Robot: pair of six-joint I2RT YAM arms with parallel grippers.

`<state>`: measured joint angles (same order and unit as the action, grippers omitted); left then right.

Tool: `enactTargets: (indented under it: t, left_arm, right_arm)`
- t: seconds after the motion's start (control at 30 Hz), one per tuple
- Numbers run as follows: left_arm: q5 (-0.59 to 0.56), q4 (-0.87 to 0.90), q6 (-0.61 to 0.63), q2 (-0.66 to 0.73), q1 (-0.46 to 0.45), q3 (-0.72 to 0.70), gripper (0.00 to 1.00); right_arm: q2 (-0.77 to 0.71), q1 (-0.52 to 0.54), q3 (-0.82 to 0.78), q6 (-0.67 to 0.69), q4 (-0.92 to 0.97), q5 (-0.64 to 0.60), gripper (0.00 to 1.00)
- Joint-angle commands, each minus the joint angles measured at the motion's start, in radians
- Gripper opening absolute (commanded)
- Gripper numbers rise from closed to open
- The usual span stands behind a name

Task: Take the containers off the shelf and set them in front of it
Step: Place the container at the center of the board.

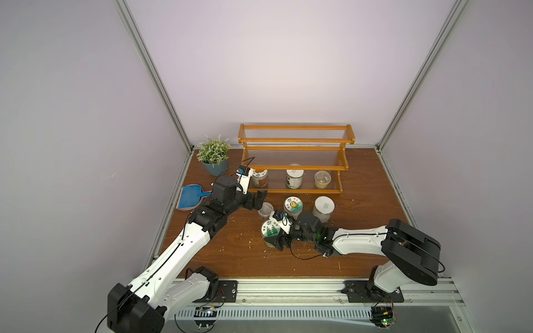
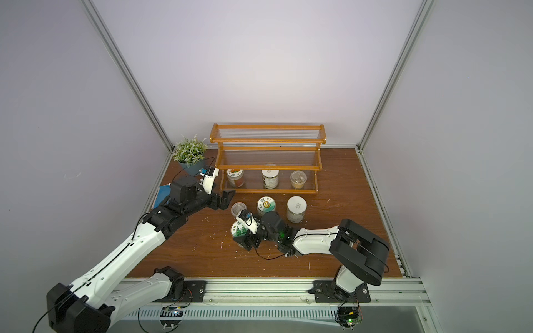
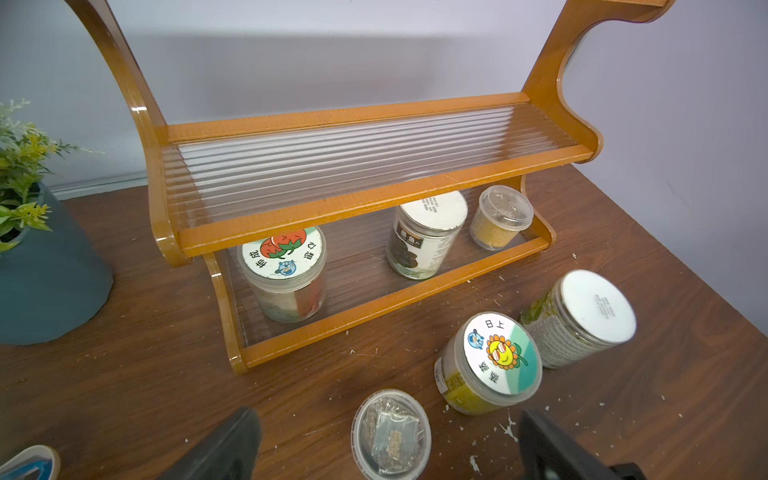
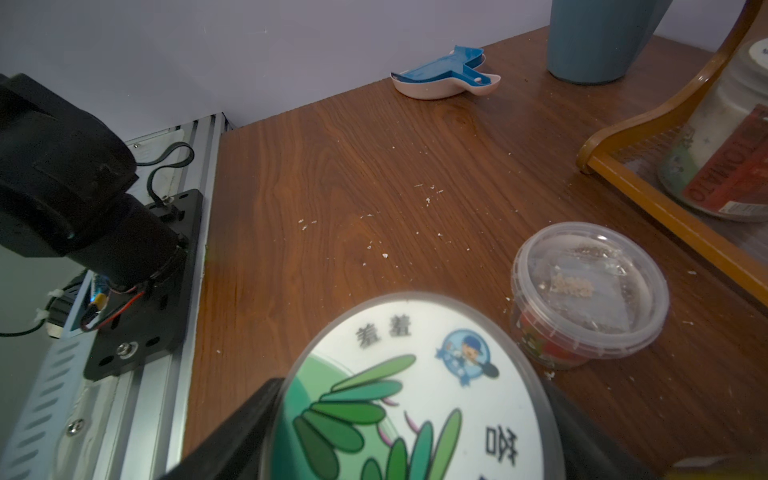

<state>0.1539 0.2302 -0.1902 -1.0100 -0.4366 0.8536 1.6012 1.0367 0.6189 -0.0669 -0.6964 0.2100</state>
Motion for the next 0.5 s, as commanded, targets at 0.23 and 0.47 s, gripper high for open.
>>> enactTargets:
  t: [0.23,0.47]
  left_arm:
    - [0.002,0.011,0.009,0.004,0.02,0.025,1.0]
    - [0.007,0.008,0.007,-0.002,0.019,0.025,1.0]
  right_arm:
    - [0.082,0.022,0.049,-0.004,-0.171,0.026,0.86]
    - [0.105,0.027,0.053,-0.016,-0.165,0.05,0.91]
